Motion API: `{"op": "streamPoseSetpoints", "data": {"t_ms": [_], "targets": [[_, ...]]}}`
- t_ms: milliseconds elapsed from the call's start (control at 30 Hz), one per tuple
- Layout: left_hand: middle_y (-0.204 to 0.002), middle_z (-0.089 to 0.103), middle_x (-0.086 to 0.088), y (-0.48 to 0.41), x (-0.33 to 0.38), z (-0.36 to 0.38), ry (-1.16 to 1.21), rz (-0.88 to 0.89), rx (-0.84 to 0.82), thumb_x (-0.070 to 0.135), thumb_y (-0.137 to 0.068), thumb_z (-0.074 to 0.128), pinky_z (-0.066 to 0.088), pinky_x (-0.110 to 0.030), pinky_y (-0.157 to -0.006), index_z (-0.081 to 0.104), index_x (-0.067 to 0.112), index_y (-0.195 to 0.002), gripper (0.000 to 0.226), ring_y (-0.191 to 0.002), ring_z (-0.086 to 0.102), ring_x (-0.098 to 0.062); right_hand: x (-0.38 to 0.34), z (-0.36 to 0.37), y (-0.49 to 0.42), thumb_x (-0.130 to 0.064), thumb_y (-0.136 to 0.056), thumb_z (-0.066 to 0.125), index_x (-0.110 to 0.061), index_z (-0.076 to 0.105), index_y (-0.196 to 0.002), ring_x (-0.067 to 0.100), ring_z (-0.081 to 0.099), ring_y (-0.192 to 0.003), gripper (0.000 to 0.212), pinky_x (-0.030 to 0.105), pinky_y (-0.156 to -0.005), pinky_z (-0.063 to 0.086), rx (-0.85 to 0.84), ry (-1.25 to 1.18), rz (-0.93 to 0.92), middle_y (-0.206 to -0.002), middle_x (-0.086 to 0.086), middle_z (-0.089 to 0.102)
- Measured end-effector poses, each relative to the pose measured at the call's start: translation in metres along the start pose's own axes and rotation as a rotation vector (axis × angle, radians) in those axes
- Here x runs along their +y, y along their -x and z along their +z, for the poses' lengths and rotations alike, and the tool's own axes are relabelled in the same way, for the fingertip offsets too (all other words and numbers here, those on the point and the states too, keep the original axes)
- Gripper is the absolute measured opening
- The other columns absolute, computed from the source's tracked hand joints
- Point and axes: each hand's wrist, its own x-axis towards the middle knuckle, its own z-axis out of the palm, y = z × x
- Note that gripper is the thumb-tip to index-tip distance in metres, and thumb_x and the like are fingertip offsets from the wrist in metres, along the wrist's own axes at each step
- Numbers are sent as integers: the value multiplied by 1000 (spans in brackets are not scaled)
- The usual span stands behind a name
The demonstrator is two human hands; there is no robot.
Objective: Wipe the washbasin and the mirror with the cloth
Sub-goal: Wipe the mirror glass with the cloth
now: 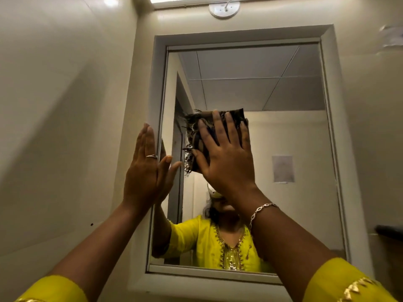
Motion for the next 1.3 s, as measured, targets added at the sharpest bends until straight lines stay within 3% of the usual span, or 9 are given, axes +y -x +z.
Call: {"op": "streamPoseSetpoints", "data": {"t_ms": [67, 167, 433, 700, 900, 1000, 1133, 1233, 1300], "targets": [[-153, 9, -17, -1, -11, 7, -93, 10, -40, 55, -90, 33, 7, -13, -111, 14, -1, -143, 80, -142, 6, -26, 16, -6, 5, -52, -89, 30, -23, 38, -141, 33, 22, -140, 60, 48, -112, 8, 2, 17, 5, -150, 12, 31], [-155, 3, -15, -2, -21, 14, -180, 23, -94, 48, -88, 43, 0, -14, -113, 13, 1, -144, 79, -143, 1, -24, 42, -14, 12, -52, -89, 30, -22, 38, -140, 33, 23, -140, 60, 46, -113, 8, 4, 52, 22, -150, 13, 31], [-152, 8, -22, 1, -3, 4, -70, 70, -46, 64, -90, 11, -3, -15, -113, 14, -5, -142, 86, -141, 5, -31, 110, -38, 34, -51, -90, 28, -24, 30, -144, 31, 17, -142, 61, 45, -114, 7, -37, 131, 98, -154, 11, 23], [-155, 2, -15, 15, -19, 16, -108, 19, -77, 56, -90, 26, -2, -18, -114, 8, 3, -145, 78, -143, -1, -25, 151, -56, 46, -52, -91, 22, -23, 28, -145, 30, 15, -143, 62, 45, -115, 8, -44, 213, 179, -154, 11, 22], [-154, 4, -16, 27, -14, 13, -78, 19, -47, 58, -90, 22, 1, -18, -114, 11, 1, -144, 80, -143, 1, -25, 144, -50, 48, -50, -93, 22, -20, 26, -146, 32, 15, -142, 61, 45, -114, 6, -18, 219, 231, -153, 16, 22], [-154, 3, -14, 28, -11, 10, -72, 5, -43, 58, -91, 22, 6, -26, -116, 11, 2, -144, 79, -143, 1, -24, 127, -43, 46, -48, -93, 24, -16, 28, -145, 38, 18, -141, 62, 44, -112, 4, 10, 184, 241, -152, 20, 23], [-153, 6, -16, 37, -4, 7, -17, -12, -52, 60, -91, 20, 6, -19, -115, 13, -1, -143, 81, -142, 4, -24, 88, -31, 44, -47, -93, 26, -14, 29, -144, 40, 22, -138, 61, 46, -111, 7, 37, 159, 232, -150, 22, 26], [-154, 3, -13, 45, -10, 11, -82, -47, -68, 54, -92, 26, 12, -33, -117, 14, 1, -144, 75, -143, 3, -24, 53, -23, 40, -47, -92, 26, -14, 31, -143, 41, 22, -138, 61, 47, -111, 8, 24, 142, 202, -149, 22, 27], [-154, 7, -16, 47, -11, 9, -44, -49, -69, 49, -91, 32, 11, -28, -116, 15, 0, -143, 73, -143, 4, -23, 29, -18, 38, -46, -91, 27, -14, 33, -143, 41, 23, -138, 61, 49, -111, 8, 11, 119, 176, -149, 23, 28]]}}
